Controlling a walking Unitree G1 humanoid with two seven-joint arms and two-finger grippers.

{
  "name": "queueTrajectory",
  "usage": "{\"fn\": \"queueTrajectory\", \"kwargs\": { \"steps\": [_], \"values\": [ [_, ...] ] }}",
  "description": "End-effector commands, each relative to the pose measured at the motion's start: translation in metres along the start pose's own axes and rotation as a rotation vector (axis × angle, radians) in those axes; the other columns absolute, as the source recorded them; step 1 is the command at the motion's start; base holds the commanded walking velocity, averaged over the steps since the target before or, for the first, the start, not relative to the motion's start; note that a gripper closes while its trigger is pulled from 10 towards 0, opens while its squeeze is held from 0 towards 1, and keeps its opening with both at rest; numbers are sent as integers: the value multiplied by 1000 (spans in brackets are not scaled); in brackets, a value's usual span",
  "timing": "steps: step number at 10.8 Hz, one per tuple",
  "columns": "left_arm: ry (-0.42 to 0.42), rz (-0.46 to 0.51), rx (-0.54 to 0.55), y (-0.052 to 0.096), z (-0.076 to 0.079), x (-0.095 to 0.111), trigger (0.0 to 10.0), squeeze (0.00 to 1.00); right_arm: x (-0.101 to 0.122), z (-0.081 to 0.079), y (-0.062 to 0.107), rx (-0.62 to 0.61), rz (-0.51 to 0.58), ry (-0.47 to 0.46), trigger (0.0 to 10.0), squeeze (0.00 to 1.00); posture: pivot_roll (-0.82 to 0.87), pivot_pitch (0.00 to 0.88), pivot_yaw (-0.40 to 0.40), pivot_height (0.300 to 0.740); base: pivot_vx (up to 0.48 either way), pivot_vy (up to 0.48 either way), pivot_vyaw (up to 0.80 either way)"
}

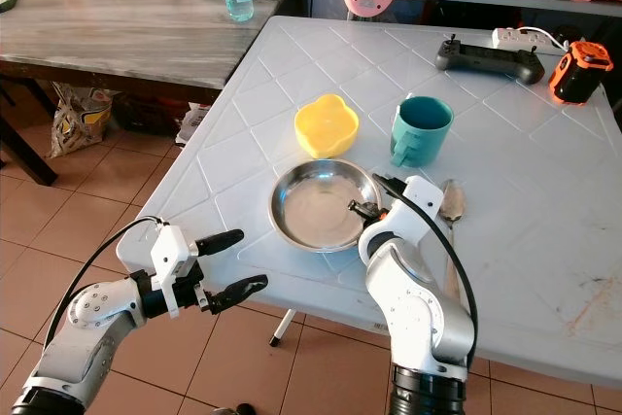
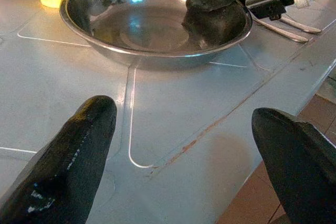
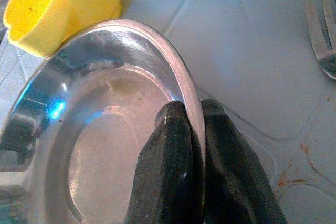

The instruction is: Setting the table

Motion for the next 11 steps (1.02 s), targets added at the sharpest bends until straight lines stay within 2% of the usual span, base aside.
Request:
{"fn": "queueTrajectory", "kwargs": {
  "steps": [1,4,5,7,9,10,11],
  "values": [
    [-10,-10,3,0,0,-1,10000,0,-35,5,6,-28,-112,12,0,0,48,124,44,740,0,0,0],
    [-8,33,47,-2,-1,1,10000,0,-38,22,16,-33,-82,99,0,0,46,115,38,740,0,0,0],
    [-7,37,51,-2,-1,1,10000,0,-38,23,17,-31,-78,114,0,0,46,115,38,740,0,0,0],
    [-15,63,83,-3,-2,2,10000,0,-34,25,23,6,-39,215,0,0,42,103,35,740,0,0,0],
    [-85,91,262,6,-11,6,10000,0,-29,27,36,52,65,380,0,0,35,102,34,740,0,0,0],
    [-93,96,295,5,-17,10,10000,0,-27,27,38,66,90,385,0,0,33,101,35,740,0,0,0],
    [-85,130,445,-12,-66,42,10000,0,-18,30,43,65,178,467,0,0,31,102,40,740,0,0,0]
  ]
}}
Point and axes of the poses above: a point about 5 cm out from each wrist's last joint towards the gripper, its own y axis pointing back from the gripper into the wrist, its own x axis along the axis of the wrist's last joint, z = x × y, the point moved 1 cm from there along -y, pointing out of the wrist towards the gripper, and after that the axes turned 2 degrees about -y, right-handed, at the moved point
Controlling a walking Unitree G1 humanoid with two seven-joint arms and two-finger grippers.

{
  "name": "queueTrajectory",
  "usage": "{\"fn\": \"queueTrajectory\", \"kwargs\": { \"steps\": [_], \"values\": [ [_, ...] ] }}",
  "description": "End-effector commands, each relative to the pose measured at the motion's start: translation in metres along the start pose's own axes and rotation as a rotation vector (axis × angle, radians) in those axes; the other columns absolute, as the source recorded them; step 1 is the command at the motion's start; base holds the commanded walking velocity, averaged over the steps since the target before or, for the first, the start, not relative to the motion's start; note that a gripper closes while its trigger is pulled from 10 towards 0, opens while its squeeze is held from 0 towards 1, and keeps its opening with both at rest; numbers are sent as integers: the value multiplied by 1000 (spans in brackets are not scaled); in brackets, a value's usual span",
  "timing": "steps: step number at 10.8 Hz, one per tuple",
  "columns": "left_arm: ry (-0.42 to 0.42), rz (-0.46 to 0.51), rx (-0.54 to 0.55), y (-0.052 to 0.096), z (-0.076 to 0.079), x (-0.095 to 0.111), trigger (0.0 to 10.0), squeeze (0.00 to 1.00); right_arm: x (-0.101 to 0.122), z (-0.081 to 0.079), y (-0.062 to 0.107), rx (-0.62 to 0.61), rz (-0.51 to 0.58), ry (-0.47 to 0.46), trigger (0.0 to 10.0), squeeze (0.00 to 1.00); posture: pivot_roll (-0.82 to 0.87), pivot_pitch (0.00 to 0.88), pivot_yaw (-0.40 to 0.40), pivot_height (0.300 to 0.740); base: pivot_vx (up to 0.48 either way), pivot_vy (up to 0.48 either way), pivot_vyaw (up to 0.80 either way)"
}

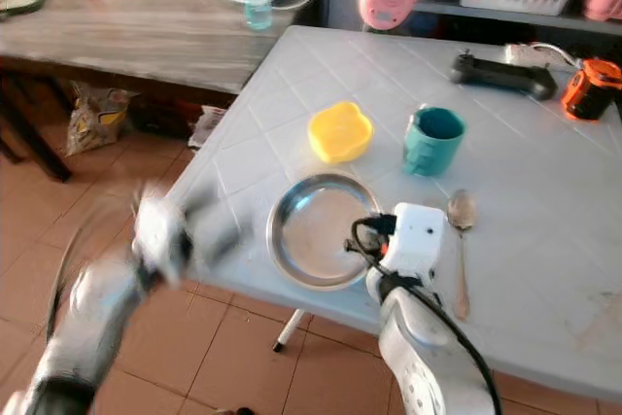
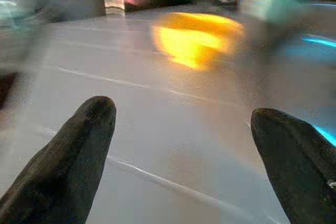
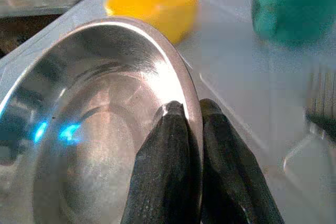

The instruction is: Setting the table

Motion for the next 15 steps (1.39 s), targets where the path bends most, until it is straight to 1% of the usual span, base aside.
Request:
{"fn": "queueTrajectory", "kwargs": {
  "steps": [1,2,3,4,5,6,8,9,10,11,12,13,15],
  "values": [
    [-7,0,69,0,-11,3,10000,0,-12,12,3,-61,-35,56,0,0,31,102,41,740,0,0,0],
    [-16,0,111,-2,-14,4,10000,0,-5,14,5,-74,20,57,0,0,31,104,43,740,0,0,0],
    [-45,-1,184,-3,-15,3,10000,0,4,14,11,-66,111,107,0,0,27,105,47,740,0,0,0],
    [-49,-12,207,-3,-14,-1,10000,0,5,21,19,-108,161,115,0,0,26,106,47,740,0,0,0],
    [-45,-13,215,-3,-14,-2,10000,0,7,24,22,-122,178,121,0,0,26,107,45,740,0,0,0],
    [-33,-18,248,-4,-15,-4,10000,0,12,28,27,-148,217,130,0,0,22,106,47,740,0,0,0],
    [-31,-36,273,-4,-16,-8,10000,0,25,33,32,-190,279,140,0,0,21,104,46,740,0,0,0],
    [-4,-60,265,-2,-10,-14,10000,0,37,36,37,-216,335,127,0,0,17,98,51,740,0,0,0],
    [9,-82,257,0,-7,-20,10000,0,40,35,40,-221,358,126,0,0,14,94,53,740,0,0,0],
    [25,-85,254,-1,-5,-22,10000,0,39,35,41,-220,356,118,4157,0,12,92,51,740,0,0,0],
    [25,-86,257,-4,-4,-23,10000,0,36,34,41,-221,340,99,10000,0,10,87,50,740,0,0,0],
    [29,-88,256,-5,-5,-23,10000,0,34,33,40,-221,328,94,10000,0,8,86,48,740,0,0,0],
    [29,-93,250,-4,-4,-24,10000,0,33,32,39,-219,320,86,10000,0,8,87,45,740,0,281,-700]
  ]
}}
Point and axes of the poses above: a point about 5 cm out from each wrist's last joint towards the gripper, its own y axis pointing back from the gripper into the wrist, its own x axis along the axis of the wrist's last joint, z = x × y, the point moved 1 cm from there along -y, pointing out of the wrist towards the gripper, and after that the axes turned 2 degrees about -y, right-handed, at the moved point
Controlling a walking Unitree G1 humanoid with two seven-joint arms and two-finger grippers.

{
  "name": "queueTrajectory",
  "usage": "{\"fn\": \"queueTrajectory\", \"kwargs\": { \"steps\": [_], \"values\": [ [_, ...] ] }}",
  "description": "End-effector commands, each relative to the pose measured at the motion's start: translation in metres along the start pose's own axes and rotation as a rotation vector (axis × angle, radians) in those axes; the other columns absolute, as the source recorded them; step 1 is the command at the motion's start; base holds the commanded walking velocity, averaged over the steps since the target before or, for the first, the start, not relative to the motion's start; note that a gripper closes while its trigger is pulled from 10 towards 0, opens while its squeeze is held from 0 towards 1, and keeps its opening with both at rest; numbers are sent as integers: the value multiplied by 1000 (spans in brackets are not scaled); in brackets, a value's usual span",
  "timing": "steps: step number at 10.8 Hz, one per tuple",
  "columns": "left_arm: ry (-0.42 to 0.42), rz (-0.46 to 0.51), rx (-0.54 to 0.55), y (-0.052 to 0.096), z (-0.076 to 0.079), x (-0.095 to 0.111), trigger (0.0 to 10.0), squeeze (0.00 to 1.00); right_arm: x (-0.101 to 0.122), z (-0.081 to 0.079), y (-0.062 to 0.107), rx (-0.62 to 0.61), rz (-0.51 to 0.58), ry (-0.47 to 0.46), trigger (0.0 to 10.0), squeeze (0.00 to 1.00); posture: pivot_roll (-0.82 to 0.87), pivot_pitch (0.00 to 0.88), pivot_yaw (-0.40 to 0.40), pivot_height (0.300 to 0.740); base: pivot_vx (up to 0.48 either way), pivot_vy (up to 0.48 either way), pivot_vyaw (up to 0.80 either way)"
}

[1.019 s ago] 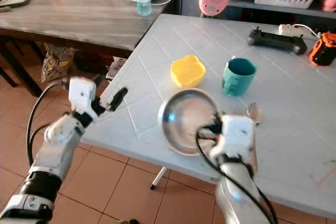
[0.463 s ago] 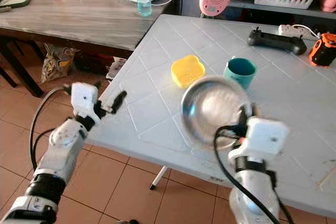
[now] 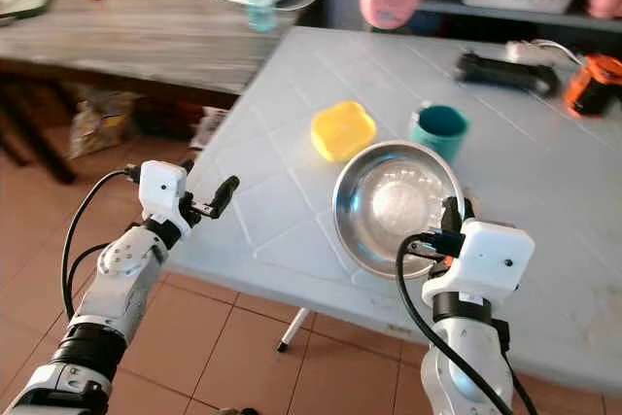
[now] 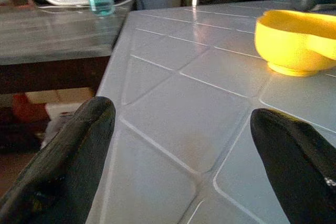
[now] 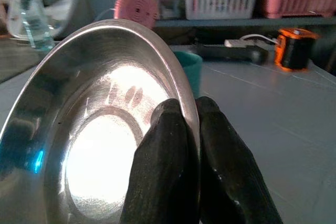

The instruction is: Setting the table

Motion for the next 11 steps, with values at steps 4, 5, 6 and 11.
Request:
{"fn": "queueTrajectory", "kwargs": {
  "steps": [4,5,6,11],
  "values": [
    [-9,-10,-5,1,-1,-2,10000,0,-1,-3,2,10,-8,-3,10000,0,13,94,44,740,0,360,-350],
    [-11,-11,-6,1,-1,-2,10000,0,-2,-3,2,12,-9,-3,10000,0,13,95,44,740,0,398,0],
    [-12,-11,-7,1,-1,-2,10000,0,-2,-4,2,14,-9,-3,10000,0,15,95,45,740,0,405,0],
    [-11,-10,-14,0,3,-3,10000,0,-1,-9,0,36,1,-2,10000,0,17,97,40,740,0,421,0]
  ]
}}
Point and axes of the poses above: a point about 5 cm out from each wrist's last joint towards the gripper, its own y axis pointing back from the gripper into the wrist, its own x axis along the axis of the wrist's last joint, z = x × y, the point moved 1 cm from there along -y, pointing out of the wrist towards the gripper, and after that the axes turned 2 degrees about -y, right-handed, at the moved point
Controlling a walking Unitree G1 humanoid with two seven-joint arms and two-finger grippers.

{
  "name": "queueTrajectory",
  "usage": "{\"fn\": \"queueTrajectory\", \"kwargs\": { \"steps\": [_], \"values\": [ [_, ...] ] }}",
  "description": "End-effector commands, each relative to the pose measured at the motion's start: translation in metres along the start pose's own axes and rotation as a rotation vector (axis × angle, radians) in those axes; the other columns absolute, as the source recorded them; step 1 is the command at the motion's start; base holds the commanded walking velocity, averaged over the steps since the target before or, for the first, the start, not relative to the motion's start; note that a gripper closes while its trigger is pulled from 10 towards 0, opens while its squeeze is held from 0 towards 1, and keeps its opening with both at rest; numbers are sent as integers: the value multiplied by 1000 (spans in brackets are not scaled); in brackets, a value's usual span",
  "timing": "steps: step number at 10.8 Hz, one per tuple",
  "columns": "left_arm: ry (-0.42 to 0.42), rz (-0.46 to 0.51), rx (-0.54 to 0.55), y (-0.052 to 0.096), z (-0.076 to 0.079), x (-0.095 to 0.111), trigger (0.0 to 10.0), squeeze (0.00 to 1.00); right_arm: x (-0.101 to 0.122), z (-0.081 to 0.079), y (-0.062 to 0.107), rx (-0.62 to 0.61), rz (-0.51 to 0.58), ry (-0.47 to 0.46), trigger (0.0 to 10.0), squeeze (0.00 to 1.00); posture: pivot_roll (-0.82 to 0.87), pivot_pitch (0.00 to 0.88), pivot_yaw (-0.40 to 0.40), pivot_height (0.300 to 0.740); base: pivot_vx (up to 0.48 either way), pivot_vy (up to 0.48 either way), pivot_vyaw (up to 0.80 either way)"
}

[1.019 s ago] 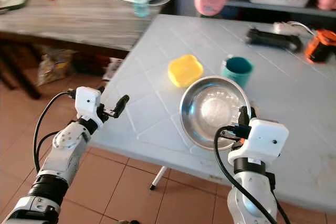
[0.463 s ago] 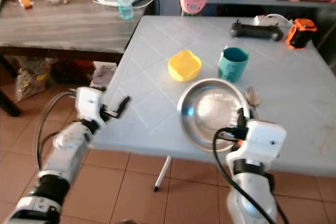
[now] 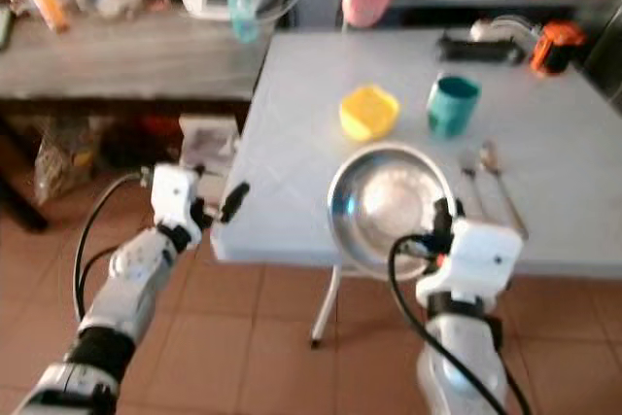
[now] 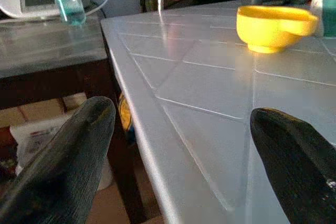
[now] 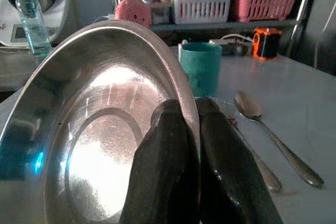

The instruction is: Setting the table

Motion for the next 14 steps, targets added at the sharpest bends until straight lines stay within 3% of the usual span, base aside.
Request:
{"fn": "queueTrajectory", "kwargs": {
  "steps": [1,13,14],
  "values": [
    [-11,-14,25,6,-8,-4,10000,0,3,-5,1,23,12,-15,10000,0,18,98,36,740,0,435,0],
    [10,2,40,-7,0,-1,10000,0,1,-4,-5,12,24,-1,10000,0,19,73,33,740,0,454,0],
    [5,17,46,-8,1,1,10000,0,1,-3,-5,11,26,1,10000,0,20,71,32,740,0,0,0]
  ]
}}
Point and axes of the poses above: a point about 5 cm out from each wrist's last joint towards the gripper, its own y axis pointing back from the gripper into the wrist, its own x axis along the axis of the wrist's last joint, z = x × y, the point moved 1 cm from there along -y, pointing out of the wrist towards the gripper, and after that the axes turned 2 degrees about -y, right-handed, at the moved point
